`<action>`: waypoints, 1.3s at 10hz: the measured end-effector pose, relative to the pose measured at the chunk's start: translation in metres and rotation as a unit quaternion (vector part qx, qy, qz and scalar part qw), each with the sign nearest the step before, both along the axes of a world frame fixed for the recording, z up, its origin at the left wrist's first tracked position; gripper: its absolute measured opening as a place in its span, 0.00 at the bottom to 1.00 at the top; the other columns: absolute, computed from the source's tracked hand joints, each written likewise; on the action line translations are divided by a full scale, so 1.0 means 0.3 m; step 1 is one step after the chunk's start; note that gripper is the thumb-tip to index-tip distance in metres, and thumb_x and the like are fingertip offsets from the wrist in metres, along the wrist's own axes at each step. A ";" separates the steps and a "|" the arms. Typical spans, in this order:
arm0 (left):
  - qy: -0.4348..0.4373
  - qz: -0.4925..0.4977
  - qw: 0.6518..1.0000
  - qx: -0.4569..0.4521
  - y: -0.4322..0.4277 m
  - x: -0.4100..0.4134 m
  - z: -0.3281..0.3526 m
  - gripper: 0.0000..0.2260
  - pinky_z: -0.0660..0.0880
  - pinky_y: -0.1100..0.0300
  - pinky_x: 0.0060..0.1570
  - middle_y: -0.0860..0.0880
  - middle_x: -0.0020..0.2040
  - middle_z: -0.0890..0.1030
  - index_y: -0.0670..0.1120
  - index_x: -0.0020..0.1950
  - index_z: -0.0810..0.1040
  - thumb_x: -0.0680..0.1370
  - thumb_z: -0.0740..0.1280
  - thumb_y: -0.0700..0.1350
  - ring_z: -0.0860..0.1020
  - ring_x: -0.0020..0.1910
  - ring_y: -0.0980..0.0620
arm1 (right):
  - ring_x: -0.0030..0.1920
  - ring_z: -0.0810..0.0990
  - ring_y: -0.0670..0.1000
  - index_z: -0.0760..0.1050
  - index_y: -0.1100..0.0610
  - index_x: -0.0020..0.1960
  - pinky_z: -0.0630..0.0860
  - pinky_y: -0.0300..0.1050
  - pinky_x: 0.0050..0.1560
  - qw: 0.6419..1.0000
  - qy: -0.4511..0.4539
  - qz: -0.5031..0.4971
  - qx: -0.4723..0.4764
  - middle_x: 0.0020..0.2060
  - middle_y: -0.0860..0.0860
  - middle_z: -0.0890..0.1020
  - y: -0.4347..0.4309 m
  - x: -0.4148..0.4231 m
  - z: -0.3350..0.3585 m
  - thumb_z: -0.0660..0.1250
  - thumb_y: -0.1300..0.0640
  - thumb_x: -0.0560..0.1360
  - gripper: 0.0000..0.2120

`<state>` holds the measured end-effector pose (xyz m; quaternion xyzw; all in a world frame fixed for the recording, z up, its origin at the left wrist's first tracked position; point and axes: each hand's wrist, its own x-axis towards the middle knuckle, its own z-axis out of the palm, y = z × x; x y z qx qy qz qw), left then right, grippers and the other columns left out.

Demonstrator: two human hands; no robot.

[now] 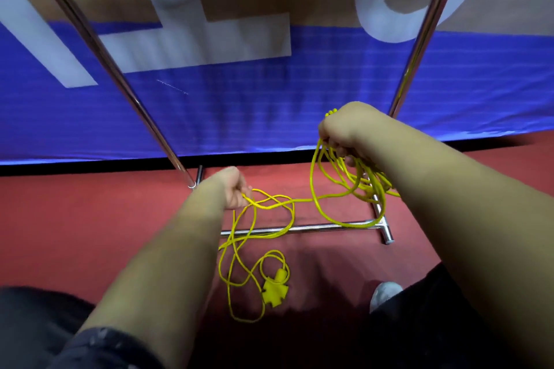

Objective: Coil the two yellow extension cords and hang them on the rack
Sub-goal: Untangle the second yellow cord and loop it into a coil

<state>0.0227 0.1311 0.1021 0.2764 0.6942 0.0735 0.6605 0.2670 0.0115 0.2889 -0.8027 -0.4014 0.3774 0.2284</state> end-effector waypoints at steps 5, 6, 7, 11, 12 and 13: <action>-0.071 -0.208 0.926 0.306 -0.035 -0.157 0.837 0.14 0.68 0.60 0.35 0.53 0.35 0.73 0.47 0.52 0.84 0.86 0.60 0.49 0.72 0.33 0.56 | 0.33 0.78 0.56 0.77 0.56 0.41 0.78 0.49 0.37 0.985 0.108 -0.113 0.075 0.35 0.57 0.79 0.013 -0.108 0.004 0.70 0.58 0.76 0.06; -0.261 -0.168 0.900 0.307 -0.105 -0.183 0.905 0.12 0.64 0.57 0.37 0.52 0.38 0.74 0.46 0.52 0.82 0.86 0.60 0.46 0.69 0.34 0.55 | 0.27 0.74 0.57 0.77 0.57 0.35 0.75 0.52 0.34 0.976 0.134 -0.138 0.102 0.30 0.59 0.77 0.006 -0.125 0.004 0.69 0.57 0.74 0.10; -0.337 -0.179 0.870 0.312 -0.161 -0.172 0.923 0.12 0.61 0.57 0.38 0.52 0.40 0.73 0.46 0.52 0.82 0.86 0.59 0.45 0.63 0.31 0.55 | 0.27 0.73 0.53 0.78 0.58 0.43 0.73 0.45 0.31 0.963 0.197 -0.132 0.127 0.32 0.54 0.79 -0.002 -0.145 0.012 0.69 0.59 0.80 0.07; -0.282 -0.039 0.904 0.320 -0.151 -0.107 0.851 0.14 0.53 0.62 0.29 0.54 0.38 0.73 0.44 0.61 0.80 0.87 0.59 0.50 0.59 0.26 0.58 | 0.56 0.89 0.56 0.80 0.53 0.65 0.80 0.50 0.52 0.923 0.374 0.069 0.048 0.56 0.55 0.89 -0.004 -0.256 0.053 0.64 0.52 0.85 0.12; -0.238 0.011 0.922 0.306 -0.110 -0.116 0.806 0.14 0.55 0.63 0.28 0.55 0.38 0.72 0.45 0.60 0.80 0.87 0.60 0.51 0.61 0.26 0.58 | 0.59 0.88 0.58 0.80 0.54 0.66 0.80 0.50 0.53 0.920 0.371 0.116 0.054 0.60 0.56 0.88 -0.020 -0.293 0.054 0.65 0.52 0.85 0.13; -0.196 0.022 0.924 0.327 -0.098 -0.108 0.779 0.12 0.58 0.63 0.28 0.53 0.37 0.72 0.45 0.55 0.81 0.86 0.61 0.50 0.64 0.26 0.58 | 0.61 0.86 0.64 0.81 0.56 0.65 0.80 0.60 0.63 0.909 0.388 0.134 0.071 0.58 0.58 0.87 -0.031 -0.314 0.045 0.67 0.52 0.84 0.13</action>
